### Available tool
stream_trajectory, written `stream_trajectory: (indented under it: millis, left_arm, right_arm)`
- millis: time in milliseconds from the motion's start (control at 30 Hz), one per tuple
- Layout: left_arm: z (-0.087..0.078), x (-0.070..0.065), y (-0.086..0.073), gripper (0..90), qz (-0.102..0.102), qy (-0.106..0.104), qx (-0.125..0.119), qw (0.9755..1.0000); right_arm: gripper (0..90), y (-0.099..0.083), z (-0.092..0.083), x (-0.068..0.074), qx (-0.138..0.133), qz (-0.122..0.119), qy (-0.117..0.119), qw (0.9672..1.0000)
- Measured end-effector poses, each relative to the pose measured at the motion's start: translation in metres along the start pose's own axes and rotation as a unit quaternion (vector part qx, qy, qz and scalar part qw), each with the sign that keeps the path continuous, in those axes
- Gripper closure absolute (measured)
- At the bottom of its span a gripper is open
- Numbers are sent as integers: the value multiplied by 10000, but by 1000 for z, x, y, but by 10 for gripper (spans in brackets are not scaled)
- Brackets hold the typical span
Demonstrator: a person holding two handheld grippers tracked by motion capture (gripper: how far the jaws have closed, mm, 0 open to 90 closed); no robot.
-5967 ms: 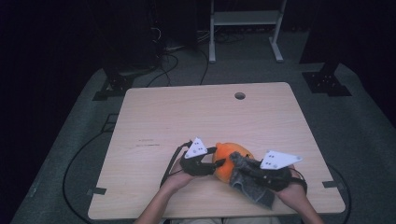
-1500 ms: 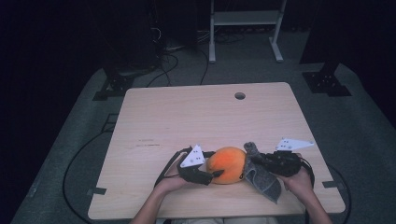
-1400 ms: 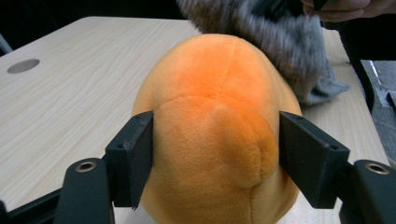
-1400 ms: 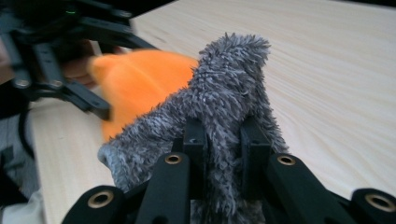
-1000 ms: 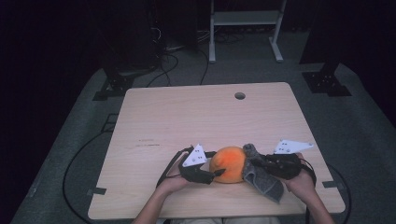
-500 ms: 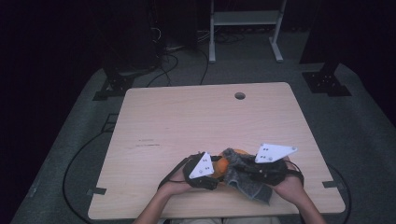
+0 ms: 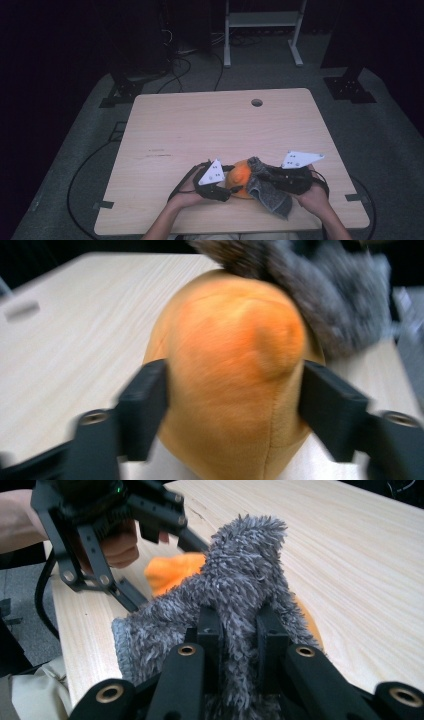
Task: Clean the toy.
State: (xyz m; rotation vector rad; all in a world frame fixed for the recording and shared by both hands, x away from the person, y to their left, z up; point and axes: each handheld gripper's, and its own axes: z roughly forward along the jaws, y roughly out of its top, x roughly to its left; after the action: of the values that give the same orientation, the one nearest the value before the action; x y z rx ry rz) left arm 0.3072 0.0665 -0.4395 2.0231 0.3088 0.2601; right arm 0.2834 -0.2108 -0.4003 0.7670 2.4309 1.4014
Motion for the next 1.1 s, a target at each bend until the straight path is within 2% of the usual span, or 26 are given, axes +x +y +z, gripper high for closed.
stream_trajectory:
  millis: [67, 133, 200, 300, 400, 467, 500, 567, 667, 700, 767, 833, 900, 1033, 1100]
  left_arm:
    - [0, 4, 2, 194, -437, -55, -75, 9990]
    - [1, 3, 2, 235, -515, -98, -106, 9986]
    - [1, 1, 2, 300, -376, -71, -104, 9992]
    - [3, -6, 5, 353, 86, 12, -9, 10000]
    - [4, -16, 7, 361, 563, -18, -6, 9984]
    - [3, -19, 8, 365, 862, -49, 47, 9963]
    - [2, -19, 8, 365, 942, -53, 81, 9955]
    - [0, -15, 6, 368, 883, -78, 76, 9960]
    - [-2, -10, 3, 369, 796, -150, 41, 9967]
    - [-2, -8, 3, 369, 770, -156, 45, 9969]
    - [-3, -6, 1, 367, 654, -155, 16, 9977]
    - [-4, -2, -1, 362, 503, -171, -14, 9986]
    - [-4, 3, -3, 351, 301, -189, -44, 9994]
    - [-5, 8, -1, 254, -180, -217, 75, 9996]
    - [-9, 8, 3, 225, -366, -298, -69, 9989]
  right_arm:
    - [766, 0, 2, 4, 49, -19, -20, 10000]
    - [765, 2, 4, 7, 67, -66, -14, 10000]
    - [764, 3, 4, 9, 112, -115, -37, 9999]
    - [764, 10, -4, 12, 107, -276, -185, 9994]
    - [764, 24, -10, 24, -6, -563, -182, 9982]
    - [763, 31, -8, 28, -40, -617, -144, 9980]
    - [762, 32, -6, 27, -21, -636, -166, 9978]
    - [762, 27, 0, 20, 84, -584, -228, 9980]
    - [763, 13, 2, 5, -20, -172, -27, 9998]
    - [763, 10, 2, 3, -24, -113, -15, 9999]
    - [763, 5, -4, -4, 7, -33, -115, 9999]
    - [763, 0, -7, -10, 53, 66, -210, 9997]
    - [764, -6, -7, -14, 77, 208, -204, 9995]
    - [764, -8, -4, -9, 93, 210, -192, 9996]
    - [764, -8, -3, -7, 95, 224, -196, 9995]
